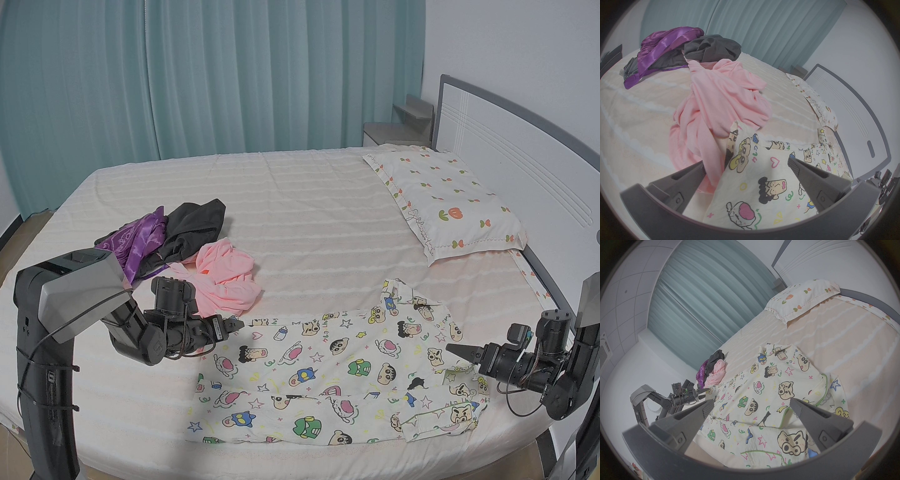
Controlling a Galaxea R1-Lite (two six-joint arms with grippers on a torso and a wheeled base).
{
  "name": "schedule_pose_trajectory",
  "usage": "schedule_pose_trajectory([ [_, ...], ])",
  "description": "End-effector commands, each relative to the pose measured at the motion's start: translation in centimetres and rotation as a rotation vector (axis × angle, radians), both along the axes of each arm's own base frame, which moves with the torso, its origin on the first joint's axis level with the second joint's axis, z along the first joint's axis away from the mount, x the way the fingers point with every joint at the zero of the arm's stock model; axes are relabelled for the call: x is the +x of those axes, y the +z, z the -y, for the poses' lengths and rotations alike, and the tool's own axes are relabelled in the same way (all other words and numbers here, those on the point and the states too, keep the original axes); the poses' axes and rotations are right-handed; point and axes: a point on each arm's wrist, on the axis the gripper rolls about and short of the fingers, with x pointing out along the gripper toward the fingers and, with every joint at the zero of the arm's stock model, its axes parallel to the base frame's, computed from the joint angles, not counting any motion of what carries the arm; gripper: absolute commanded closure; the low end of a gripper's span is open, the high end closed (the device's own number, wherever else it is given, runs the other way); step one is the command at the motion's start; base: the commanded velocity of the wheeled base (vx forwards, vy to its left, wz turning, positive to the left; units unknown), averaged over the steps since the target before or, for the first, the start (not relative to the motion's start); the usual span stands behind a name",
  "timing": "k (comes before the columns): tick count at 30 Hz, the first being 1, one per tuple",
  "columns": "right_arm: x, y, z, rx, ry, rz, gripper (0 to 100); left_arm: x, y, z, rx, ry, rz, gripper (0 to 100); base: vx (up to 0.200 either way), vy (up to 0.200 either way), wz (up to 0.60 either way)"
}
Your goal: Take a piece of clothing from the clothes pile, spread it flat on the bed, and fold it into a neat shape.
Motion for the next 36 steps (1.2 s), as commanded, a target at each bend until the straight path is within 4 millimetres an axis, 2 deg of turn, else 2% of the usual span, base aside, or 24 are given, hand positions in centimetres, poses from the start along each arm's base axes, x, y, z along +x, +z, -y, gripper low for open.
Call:
schedule_pose_trajectory([
  [1,0.1,-0.1,0.0,-0.001,0.002,0.007,0,0.3,0.2,0.2,-0.005,0.007,0.011,100,0.0,0.0,0.0],
  [12,0.2,-0.7,-0.6,-0.006,0.021,-0.016,0,0.2,0.4,-0.5,-0.006,0.045,0.005,100,0.0,0.0,0.0],
  [16,1.0,-1.1,-0.6,-0.007,0.014,-0.011,0,0.2,0.5,-0.9,0.011,0.067,0.013,100,0.0,0.0,0.0],
  [19,2.7,-1.5,-0.4,-0.016,-0.016,0.022,0,0.3,0.9,-1.3,0.04,0.104,0.033,100,0.0,0.0,0.0],
  [22,5.1,-2.8,-0.2,-0.051,-0.093,0.044,0,0.3,1.3,-1.3,0.045,0.116,0.044,100,0.0,0.0,0.0],
  [23,5.2,-2.9,-0.2,-0.053,-0.096,0.042,0,0.4,1.3,-1.3,0.045,0.116,0.045,100,0.0,0.0,0.0],
  [25,7.6,-4.5,-0.3,-0.061,-0.117,0.066,0,0.3,1.3,-1.4,0.062,0.142,0.047,100,0.0,0.0,0.0],
  [27,9.2,-5.0,-0.3,-0.064,-0.119,0.078,0,0.3,1.3,-1.4,0.069,0.152,0.05,100,0.0,0.0,0.0],
  [32,12.8,-4.7,-0.4,-0.07,-0.121,0.055,0,0.3,1.7,-1.4,0.072,0.16,0.058,100,0.0,0.0,0.0],
  [36,14.7,-4.2,-1.2,-0.074,-0.102,0.077,0,0.0,1.5,-1.3,0.074,0.157,0.049,100,0.0,0.0,0.0],
])
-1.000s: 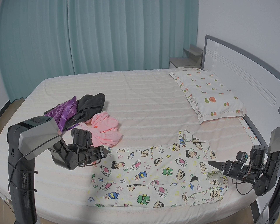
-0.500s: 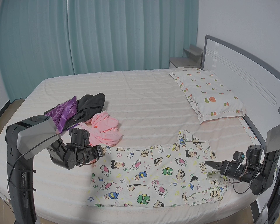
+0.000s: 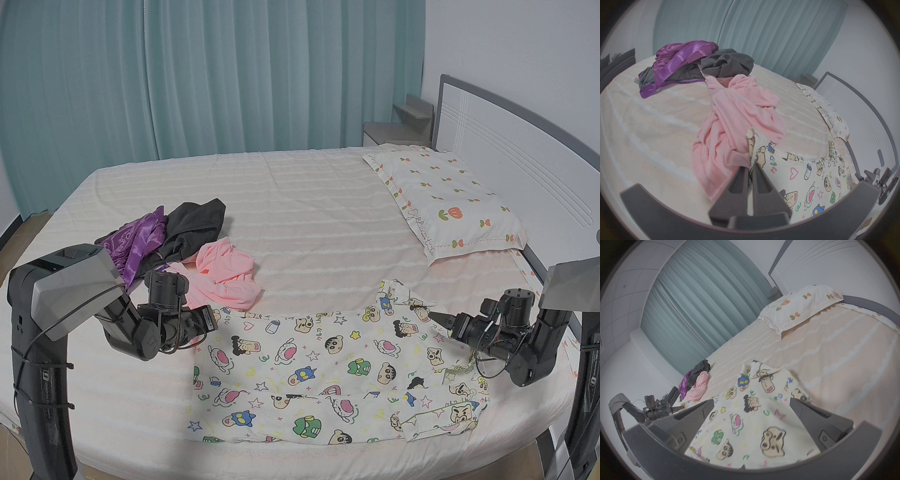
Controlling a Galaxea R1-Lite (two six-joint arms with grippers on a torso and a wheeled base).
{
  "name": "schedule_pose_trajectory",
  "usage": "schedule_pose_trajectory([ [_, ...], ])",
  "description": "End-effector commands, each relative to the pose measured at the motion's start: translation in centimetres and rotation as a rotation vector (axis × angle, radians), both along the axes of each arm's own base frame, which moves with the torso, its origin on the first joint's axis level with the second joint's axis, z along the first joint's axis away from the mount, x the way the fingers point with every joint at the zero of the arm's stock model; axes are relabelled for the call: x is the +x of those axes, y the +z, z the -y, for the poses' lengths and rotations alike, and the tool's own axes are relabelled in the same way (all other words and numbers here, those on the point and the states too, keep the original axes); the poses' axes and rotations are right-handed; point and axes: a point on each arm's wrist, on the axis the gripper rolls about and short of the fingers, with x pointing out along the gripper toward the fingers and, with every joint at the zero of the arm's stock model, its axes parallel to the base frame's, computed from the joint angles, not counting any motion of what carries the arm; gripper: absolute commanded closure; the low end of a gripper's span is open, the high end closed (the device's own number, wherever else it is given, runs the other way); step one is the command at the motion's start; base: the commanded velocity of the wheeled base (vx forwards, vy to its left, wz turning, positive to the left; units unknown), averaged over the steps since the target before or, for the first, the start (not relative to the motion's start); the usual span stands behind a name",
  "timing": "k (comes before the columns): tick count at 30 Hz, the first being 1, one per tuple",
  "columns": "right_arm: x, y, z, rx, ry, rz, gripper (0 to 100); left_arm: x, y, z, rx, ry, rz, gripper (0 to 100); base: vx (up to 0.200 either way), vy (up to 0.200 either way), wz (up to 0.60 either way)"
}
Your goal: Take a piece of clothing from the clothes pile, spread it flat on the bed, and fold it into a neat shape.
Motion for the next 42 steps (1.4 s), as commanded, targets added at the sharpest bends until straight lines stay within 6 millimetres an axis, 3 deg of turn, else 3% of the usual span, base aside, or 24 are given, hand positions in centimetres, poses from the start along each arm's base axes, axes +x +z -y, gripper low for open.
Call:
schedule_pose_trajectory([
  [1,3.5,-0.2,-1.3,-0.002,0.025,0.02,0,-0.3,0.2,0.1,0.004,0.003,0.0,100,0.0,0.0,0.0],
  [6,5.0,0.2,-3.3,0.074,0.047,0.045,0,-0.3,0.2,0.2,0.001,0.002,-0.001,100,0.0,0.0,0.0],
  [9,6.2,-1.2,-4.8,0.102,0.053,0.029,0,-0.4,0.1,0.3,-0.007,0.005,-0.006,100,0.0,0.0,0.0],
  [25,8.8,-3.3,-7.7,0.057,-0.034,-0.036,0,-0.5,0.2,0.6,-0.03,0.029,-0.011,100,0.0,0.0,0.0],
  [30,9.3,-4.5,-8.2,0.046,-0.044,-0.074,0,-0.5,0.5,0.5,-0.024,0.042,-0.003,100,0.0,0.0,0.0],
  [35,10.2,-4.3,-8.5,0.044,-0.061,-0.044,0,-0.6,0.3,0.5,-0.023,0.042,-0.009,100,0.0,0.0,0.0],
  [37,12.1,-3.3,-8.1,0.039,-0.152,0.047,0,-1.0,0.1,0.5,-0.021,0.042,-0.015,100,0.0,0.0,0.0],
  [42,13.8,-2.6,-6.4,0.042,-0.274,0.155,0,-1.0,-0.1,0.4,-0.025,0.044,-0.008,100,0.0,0.0,0.0],
])
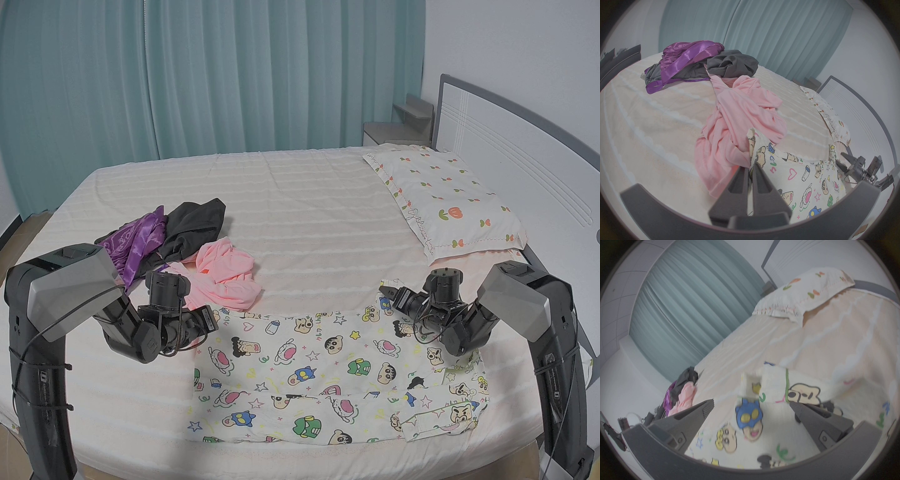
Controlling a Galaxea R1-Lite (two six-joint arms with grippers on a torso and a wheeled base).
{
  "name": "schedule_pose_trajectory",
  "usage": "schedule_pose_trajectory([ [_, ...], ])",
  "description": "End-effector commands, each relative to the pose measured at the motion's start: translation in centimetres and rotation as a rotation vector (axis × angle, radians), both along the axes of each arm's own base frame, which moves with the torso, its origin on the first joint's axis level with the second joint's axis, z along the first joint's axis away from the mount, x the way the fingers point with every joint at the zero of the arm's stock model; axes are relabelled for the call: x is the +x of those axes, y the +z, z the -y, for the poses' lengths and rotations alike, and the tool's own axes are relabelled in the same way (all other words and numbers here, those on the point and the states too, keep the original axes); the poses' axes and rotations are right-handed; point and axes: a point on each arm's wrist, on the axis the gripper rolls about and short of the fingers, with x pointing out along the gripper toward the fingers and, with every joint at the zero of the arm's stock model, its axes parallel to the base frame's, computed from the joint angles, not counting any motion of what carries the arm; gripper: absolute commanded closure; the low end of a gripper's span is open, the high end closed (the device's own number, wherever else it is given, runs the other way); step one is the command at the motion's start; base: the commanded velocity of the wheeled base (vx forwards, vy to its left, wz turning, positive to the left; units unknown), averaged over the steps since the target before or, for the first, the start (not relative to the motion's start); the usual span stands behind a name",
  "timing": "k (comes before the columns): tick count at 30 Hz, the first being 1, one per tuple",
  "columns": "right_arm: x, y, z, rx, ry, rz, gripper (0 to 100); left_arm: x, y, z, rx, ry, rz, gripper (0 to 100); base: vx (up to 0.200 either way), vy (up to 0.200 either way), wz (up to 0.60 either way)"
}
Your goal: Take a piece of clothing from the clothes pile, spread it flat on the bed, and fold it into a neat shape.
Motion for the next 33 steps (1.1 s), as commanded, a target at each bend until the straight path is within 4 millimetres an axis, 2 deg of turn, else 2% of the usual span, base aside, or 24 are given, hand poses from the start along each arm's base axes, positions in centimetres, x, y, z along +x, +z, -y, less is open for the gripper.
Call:
schedule_pose_trajectory([
  [1,2.3,0.8,2.3,0.005,-0.127,0.132,0,-0.3,-0.5,-0.1,-0.002,0.002,-0.003,100,0.0,0.0,0.0],
  [7,2.5,1.3,5.1,0.002,-0.187,0.157,0,-0.3,-0.4,0.0,-0.004,0.001,0.008,100,0.0,0.0,0.0],
  [10,1.7,2.0,6.2,-0.002,-0.199,0.139,0,-0.3,-0.3,-0.1,-0.004,0.002,0.009,100,0.0,0.0,0.0],
  [15,-1.2,3.0,8.8,-0.004,-0.093,0.051,0,-0.3,-0.2,-0.1,-0.004,0.002,0.012,100,0.0,0.0,0.0],
  [18,-2.4,2.6,10.1,-0.028,-0.035,0.003,0,-0.3,-0.1,-0.1,-0.003,0.002,0.017,100,0.0,0.0,0.0],
  [23,-2.7,1.4,10.2,-0.092,0.01,-0.042,0,-0.3,0.0,0.0,-0.003,0.002,0.019,100,0.0,0.0,0.0],
  [33,-3.2,0.2,8.1,-0.094,0.132,-0.114,0,-0.2,0.0,0.0,-0.002,0.0,0.019,100,0.0,0.0,0.0],
])
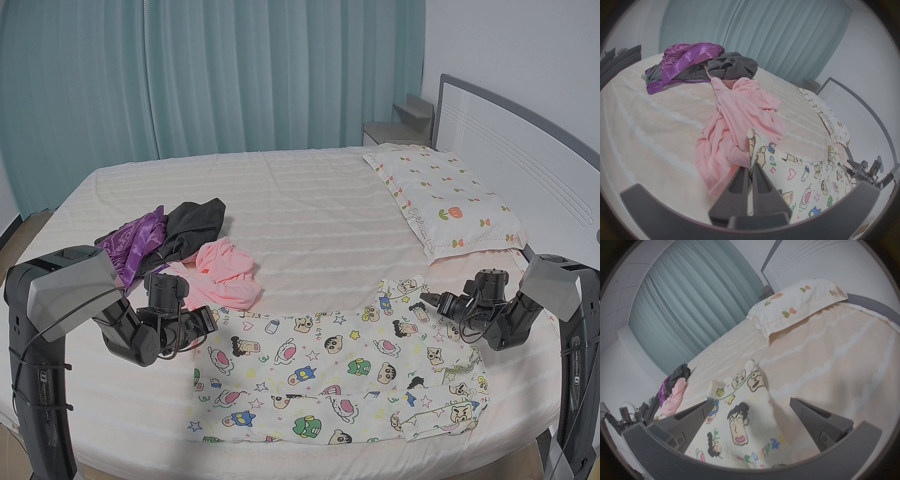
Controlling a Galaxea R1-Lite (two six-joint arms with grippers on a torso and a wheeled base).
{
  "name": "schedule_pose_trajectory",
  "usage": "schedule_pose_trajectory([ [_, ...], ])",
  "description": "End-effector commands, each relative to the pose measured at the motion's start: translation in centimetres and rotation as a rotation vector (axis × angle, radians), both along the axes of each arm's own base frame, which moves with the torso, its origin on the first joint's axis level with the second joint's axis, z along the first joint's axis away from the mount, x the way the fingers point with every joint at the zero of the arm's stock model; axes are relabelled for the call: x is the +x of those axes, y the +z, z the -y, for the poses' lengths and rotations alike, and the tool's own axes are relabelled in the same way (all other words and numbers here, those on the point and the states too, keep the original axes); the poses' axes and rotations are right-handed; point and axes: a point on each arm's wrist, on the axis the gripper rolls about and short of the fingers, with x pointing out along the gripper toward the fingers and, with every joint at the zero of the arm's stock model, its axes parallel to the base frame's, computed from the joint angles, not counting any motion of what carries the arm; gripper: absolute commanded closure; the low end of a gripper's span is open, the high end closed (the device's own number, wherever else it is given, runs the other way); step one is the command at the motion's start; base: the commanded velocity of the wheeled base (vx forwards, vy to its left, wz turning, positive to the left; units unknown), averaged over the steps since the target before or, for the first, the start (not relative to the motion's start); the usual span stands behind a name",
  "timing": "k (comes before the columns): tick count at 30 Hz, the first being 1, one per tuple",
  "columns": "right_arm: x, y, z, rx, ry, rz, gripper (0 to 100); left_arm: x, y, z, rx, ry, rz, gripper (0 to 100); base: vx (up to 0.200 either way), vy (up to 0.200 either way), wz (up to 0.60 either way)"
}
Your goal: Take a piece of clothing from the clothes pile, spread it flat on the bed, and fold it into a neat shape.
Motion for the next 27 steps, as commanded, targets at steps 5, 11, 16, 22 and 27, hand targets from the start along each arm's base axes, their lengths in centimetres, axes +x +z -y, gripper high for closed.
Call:
schedule_pose_trajectory([
  [5,0.4,-0.2,-1.8,-0.002,0.067,-0.02,0,0.0,-0.1,0.1,0.0,-0.002,-0.001,100,0.0,0.0,0.0],
  [11,0.3,-0.2,-1.8,-0.006,0.074,-0.021,100,0.0,-0.3,0.1,-0.001,-0.002,-0.005,100,0.0,0.0,0.0],
  [16,-0.1,-0.1,-1.5,0.006,0.086,-0.028,100,0.0,-0.1,0.1,0.0,-0.002,-0.004,100,0.0,0.0,0.0],
  [22,-0.2,0.5,-1.0,0.006,0.076,0.002,100,-0.1,0.6,0.3,0.009,0.009,0.014,100,0.0,0.0,0.0],
  [27,-0.7,1.3,0.3,0.009,0.049,0.055,100,0.2,1.1,0.5,0.043,0.055,0.041,100,0.0,0.0,0.0],
])
